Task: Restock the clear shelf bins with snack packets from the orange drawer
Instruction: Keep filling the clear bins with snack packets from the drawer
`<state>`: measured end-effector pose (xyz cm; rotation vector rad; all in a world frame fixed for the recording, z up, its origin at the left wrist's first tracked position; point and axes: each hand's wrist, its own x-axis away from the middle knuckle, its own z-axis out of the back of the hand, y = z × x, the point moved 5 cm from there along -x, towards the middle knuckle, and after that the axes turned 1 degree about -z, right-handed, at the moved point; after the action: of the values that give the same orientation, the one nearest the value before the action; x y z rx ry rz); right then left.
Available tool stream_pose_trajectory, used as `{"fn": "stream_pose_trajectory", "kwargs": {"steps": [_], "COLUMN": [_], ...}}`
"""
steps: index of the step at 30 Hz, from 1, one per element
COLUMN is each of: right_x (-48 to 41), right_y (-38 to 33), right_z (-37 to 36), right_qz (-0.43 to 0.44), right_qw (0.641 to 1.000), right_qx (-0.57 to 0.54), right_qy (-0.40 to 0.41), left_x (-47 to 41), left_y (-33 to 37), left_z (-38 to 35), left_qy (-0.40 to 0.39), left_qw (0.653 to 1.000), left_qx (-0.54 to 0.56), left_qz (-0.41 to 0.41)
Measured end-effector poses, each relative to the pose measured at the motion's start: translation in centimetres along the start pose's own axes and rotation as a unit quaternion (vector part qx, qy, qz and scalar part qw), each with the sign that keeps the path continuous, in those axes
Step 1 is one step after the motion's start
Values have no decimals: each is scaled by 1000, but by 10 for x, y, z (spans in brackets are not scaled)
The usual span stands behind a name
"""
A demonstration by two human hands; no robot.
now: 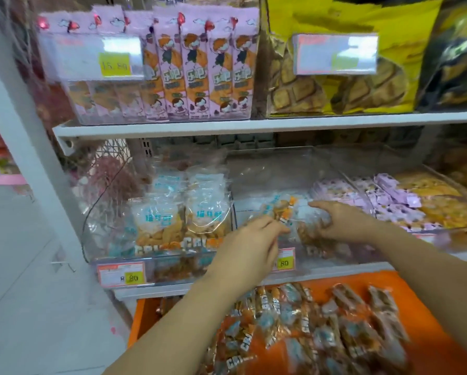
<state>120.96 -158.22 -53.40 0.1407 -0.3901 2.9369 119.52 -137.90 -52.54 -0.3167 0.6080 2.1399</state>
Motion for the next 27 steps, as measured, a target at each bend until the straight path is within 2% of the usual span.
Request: {"fn": "stream_pose_trajectory", "kwargs": {"steps": [2,4,7,11,14,18,23,27], "right_x": [-8,-14,-16,-5,11,38,58,70], "right_y": [3,4,4,14,15,28,41,42], "right_z": [-7,-12,-10,-4,1,18,35,32], "right_qz": [-1,11,50,52,63,66,44,19], "right_qw": [998,996,998,989,962,898,812,745], "right_qx": [11,22,3,-102,-195,-346,-523,-618], "right_qy": [-64,-83,-27,98,180,265,256,248], "left_x": [-14,-25,-43,-65,-78,-86,-72,-50], "left_y": [-1,-5,-9,-2,0,2,5,13], "left_z": [-19,-33,-47,-60,-65,-50,-26,-14], "left_qy": [-70,-119,-177,-249,-189,-30,95,137], "left_qw": [996,985,959,926,926,929,882,856], "left_qx": [15,57,104,111,169,240,358,402], "left_qz": [50,108,193,259,280,280,293,295]}}
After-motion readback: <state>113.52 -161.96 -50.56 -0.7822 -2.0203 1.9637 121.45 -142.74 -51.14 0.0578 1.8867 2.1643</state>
